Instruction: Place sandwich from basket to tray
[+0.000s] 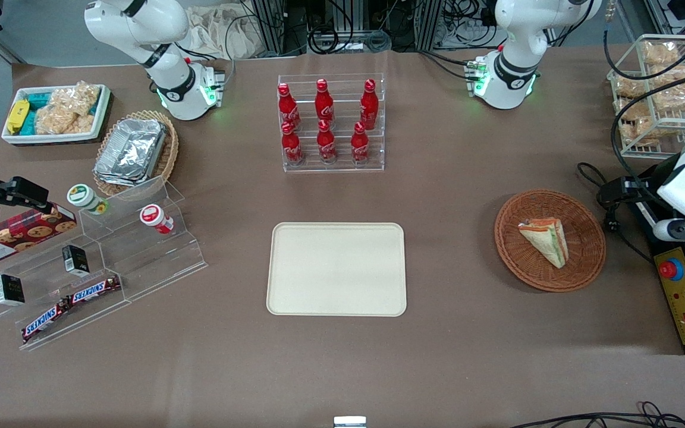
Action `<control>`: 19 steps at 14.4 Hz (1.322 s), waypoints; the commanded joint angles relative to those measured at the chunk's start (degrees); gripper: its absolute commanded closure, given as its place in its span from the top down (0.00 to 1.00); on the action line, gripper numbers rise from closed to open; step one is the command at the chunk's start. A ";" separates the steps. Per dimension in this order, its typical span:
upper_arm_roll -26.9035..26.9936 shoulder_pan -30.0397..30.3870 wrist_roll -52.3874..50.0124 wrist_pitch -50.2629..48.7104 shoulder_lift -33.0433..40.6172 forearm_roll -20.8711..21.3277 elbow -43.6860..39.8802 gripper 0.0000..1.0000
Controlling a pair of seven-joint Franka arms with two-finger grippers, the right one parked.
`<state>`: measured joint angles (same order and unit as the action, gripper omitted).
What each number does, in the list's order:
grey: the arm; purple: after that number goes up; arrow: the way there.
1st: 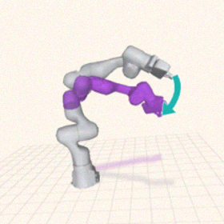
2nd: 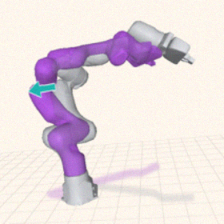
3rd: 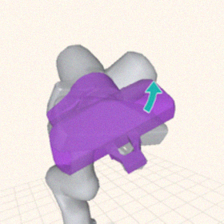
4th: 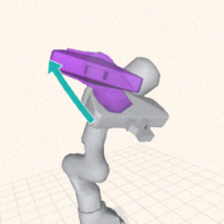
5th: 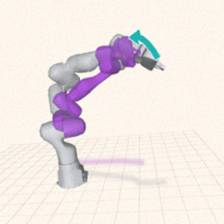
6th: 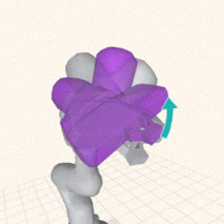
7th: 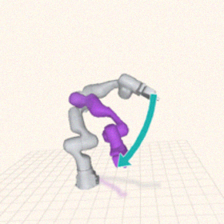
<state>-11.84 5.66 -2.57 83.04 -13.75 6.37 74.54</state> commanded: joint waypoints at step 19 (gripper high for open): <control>0.42 4.79 -1.65 11.22 2.49 -0.56 18.84 0.98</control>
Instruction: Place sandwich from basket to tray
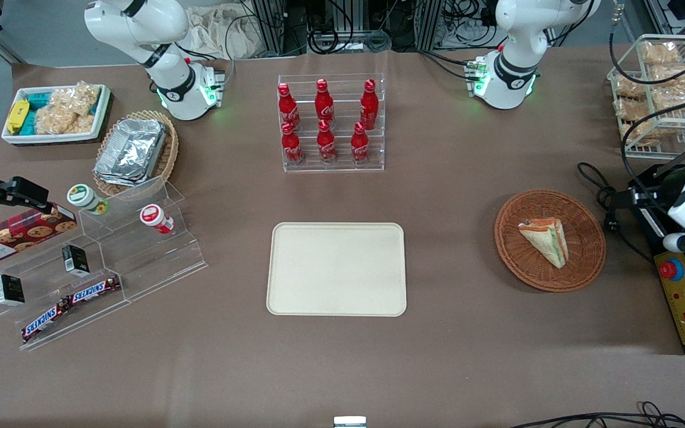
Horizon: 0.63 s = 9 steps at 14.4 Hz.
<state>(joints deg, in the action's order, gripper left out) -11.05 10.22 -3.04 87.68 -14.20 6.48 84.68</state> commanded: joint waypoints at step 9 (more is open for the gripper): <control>-0.46 -0.38 -21.20 38.24 1.90 -0.32 32.37 0.93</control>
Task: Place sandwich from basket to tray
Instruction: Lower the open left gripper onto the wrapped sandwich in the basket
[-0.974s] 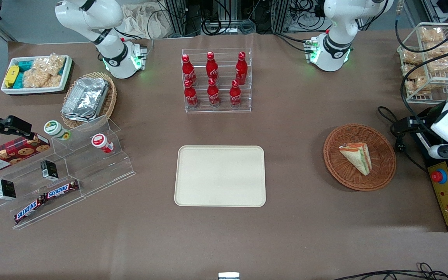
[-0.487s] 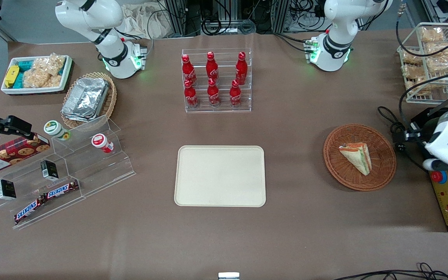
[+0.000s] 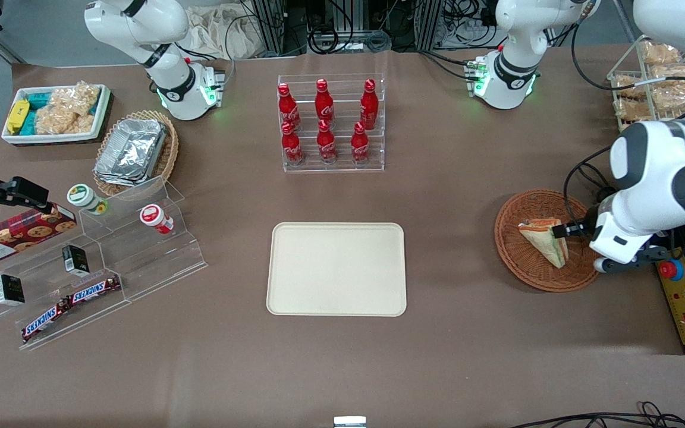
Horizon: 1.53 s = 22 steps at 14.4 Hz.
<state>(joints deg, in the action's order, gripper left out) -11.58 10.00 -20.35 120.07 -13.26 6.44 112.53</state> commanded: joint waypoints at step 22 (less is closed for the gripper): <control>-0.46 2.22 -15.77 16.89 -0.99 -0.91 11.49 0.00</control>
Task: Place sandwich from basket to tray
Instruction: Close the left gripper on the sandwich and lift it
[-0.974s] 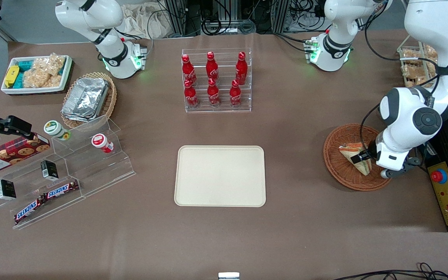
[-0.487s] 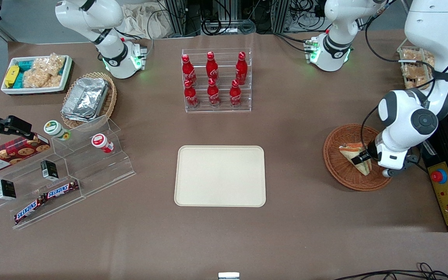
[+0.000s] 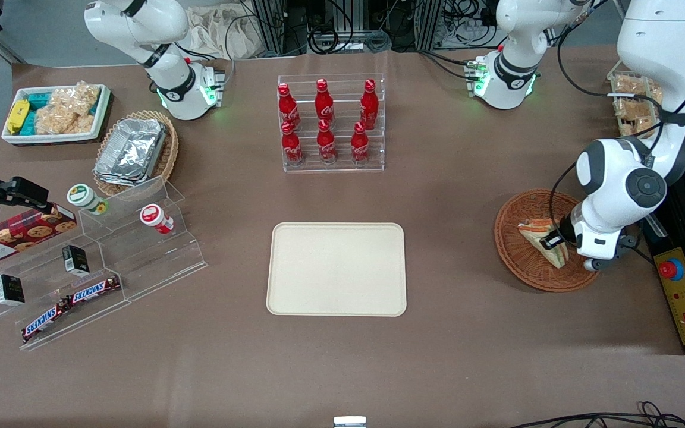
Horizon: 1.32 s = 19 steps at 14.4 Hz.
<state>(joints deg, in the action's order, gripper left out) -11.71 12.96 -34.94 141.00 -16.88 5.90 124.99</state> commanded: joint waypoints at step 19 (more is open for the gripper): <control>-20.72 -6.52 10.24 -36.00 -6.84 1.92 -39.47 0.00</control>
<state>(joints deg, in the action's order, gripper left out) -31.69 9.40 -24.44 101.76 -19.25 6.33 88.78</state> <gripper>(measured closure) 0.850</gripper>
